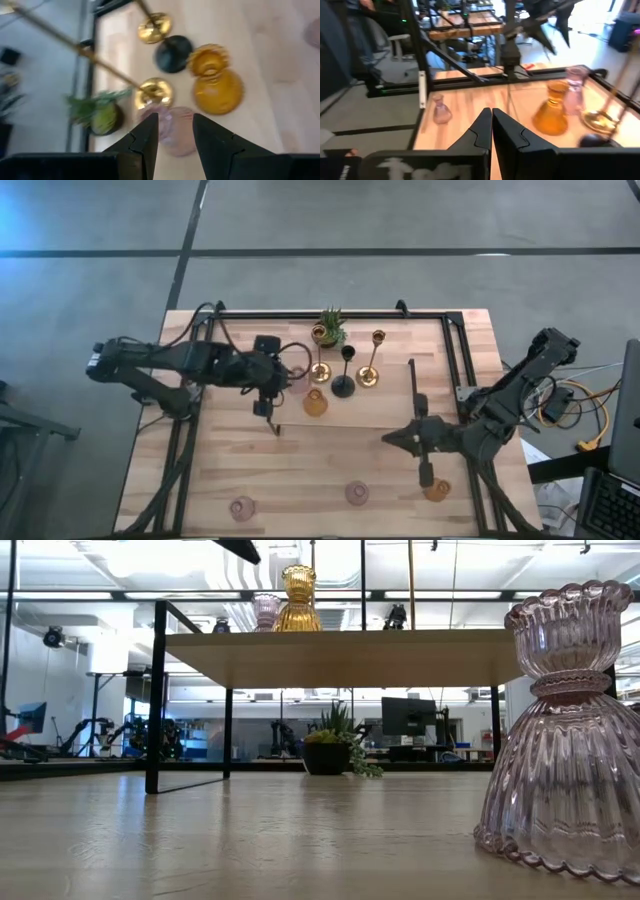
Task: Pick & Place candle stick holders
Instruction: Adjust the pink glass candle holder on the shelf
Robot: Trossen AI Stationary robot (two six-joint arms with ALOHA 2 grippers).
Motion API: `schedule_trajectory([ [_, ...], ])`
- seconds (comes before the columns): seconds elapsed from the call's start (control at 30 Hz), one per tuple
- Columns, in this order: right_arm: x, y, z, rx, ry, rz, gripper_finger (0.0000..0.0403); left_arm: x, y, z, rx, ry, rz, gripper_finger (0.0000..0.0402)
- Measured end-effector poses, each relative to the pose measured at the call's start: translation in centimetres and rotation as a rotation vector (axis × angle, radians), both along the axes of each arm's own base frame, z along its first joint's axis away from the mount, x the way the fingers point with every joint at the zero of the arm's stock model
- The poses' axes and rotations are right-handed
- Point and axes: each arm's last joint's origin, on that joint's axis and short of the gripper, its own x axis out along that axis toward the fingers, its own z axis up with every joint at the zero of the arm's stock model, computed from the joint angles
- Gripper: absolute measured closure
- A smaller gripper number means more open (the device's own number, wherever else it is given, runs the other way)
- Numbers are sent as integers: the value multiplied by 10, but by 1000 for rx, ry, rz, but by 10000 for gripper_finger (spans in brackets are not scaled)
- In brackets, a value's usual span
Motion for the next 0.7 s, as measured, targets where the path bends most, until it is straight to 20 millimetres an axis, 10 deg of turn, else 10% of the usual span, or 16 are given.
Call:
schedule_trajectory([
  [0.7,-5,-1,0,-29,11,-13,394,16,9,-4,5,147,-32,320],
])
